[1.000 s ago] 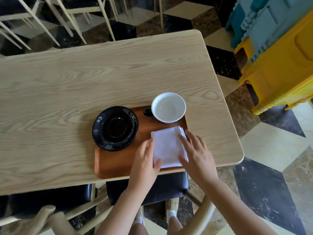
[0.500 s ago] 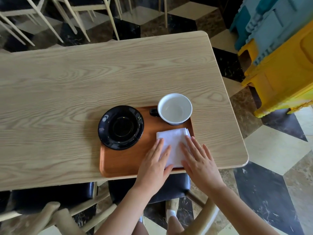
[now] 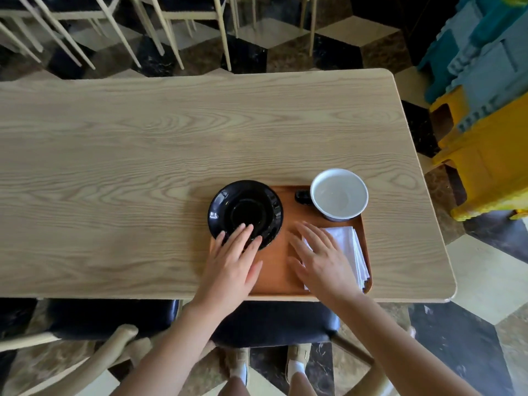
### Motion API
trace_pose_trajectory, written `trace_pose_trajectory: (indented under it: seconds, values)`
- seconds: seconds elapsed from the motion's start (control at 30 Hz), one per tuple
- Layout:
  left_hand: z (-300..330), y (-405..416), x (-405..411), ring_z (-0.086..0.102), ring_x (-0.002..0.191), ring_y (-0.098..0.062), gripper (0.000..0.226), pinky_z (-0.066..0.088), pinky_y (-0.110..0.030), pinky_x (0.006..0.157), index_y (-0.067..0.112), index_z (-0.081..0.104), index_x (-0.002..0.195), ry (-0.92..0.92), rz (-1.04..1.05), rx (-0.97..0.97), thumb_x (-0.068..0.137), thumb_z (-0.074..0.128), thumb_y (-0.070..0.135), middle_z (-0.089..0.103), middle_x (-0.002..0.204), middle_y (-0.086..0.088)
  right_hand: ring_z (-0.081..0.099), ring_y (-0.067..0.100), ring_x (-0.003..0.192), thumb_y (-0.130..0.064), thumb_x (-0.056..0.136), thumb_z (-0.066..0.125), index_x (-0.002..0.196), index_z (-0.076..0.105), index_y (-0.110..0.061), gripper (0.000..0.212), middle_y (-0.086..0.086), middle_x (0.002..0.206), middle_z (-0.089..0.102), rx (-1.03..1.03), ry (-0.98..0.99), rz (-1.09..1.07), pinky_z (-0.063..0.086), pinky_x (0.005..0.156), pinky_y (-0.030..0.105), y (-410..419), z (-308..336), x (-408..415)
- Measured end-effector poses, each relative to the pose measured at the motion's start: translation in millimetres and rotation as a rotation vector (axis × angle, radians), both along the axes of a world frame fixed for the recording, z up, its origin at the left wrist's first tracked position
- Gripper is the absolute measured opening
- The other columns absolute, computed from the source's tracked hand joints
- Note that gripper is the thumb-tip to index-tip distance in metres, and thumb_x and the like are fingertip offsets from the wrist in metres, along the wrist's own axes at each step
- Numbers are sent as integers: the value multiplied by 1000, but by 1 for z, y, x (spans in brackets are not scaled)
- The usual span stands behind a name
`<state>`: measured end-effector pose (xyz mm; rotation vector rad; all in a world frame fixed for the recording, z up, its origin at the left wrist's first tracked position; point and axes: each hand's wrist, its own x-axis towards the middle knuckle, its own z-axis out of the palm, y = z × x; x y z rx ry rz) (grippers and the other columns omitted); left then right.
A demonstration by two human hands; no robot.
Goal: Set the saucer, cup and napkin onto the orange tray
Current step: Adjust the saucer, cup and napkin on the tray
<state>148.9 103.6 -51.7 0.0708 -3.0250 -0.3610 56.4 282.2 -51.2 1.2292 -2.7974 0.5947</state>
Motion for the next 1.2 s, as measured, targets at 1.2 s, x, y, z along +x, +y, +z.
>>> trace_pose_trajectory:
  seconds: [1.2]
  values:
    - [-14,-68,58,51,124,-20,38,49,-35,93,13,60,121,-32,-220,33,86,57,27,61,128,-7,64,28,106,-12,66,81,95,73,-9,30,11,104,72,46,24,-44,59,69,36,-28,0,58]
